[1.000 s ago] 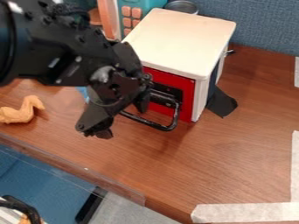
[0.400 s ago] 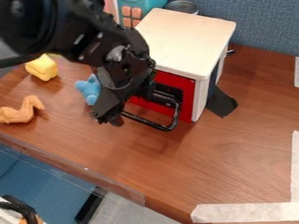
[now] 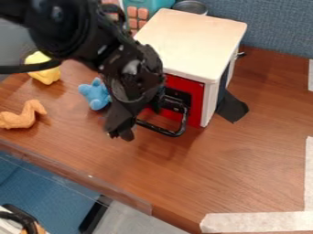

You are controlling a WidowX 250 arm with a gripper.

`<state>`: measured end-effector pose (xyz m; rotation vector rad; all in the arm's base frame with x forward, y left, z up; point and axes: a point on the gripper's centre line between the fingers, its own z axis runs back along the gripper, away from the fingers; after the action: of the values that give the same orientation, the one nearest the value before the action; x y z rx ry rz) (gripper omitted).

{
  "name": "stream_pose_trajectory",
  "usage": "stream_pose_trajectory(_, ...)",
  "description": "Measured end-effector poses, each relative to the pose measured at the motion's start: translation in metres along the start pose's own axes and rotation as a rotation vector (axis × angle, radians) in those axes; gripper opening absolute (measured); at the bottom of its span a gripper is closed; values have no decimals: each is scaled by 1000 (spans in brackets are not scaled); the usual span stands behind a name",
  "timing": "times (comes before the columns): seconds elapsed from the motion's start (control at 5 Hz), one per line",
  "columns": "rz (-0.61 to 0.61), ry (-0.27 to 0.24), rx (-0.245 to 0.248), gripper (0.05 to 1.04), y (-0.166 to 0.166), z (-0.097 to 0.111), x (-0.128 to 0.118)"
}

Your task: Open the drawer

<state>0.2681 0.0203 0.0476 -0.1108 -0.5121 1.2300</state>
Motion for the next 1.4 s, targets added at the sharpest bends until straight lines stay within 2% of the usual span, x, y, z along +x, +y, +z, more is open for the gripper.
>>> stream_pose_trajectory(0.2,7,4,4,950,0,-9,-4)
stream_pose_trajectory(0.6,30,7,12,352,10,-8,-17)
stream_pose_trajectory(0.8,64,24,18,208,22,2,-24)
stream_pose_trajectory(1.0,59,47,19,188,36,8,-37)
stream_pose_trajectory(1.4,79,47,17,187,55,22,-50)
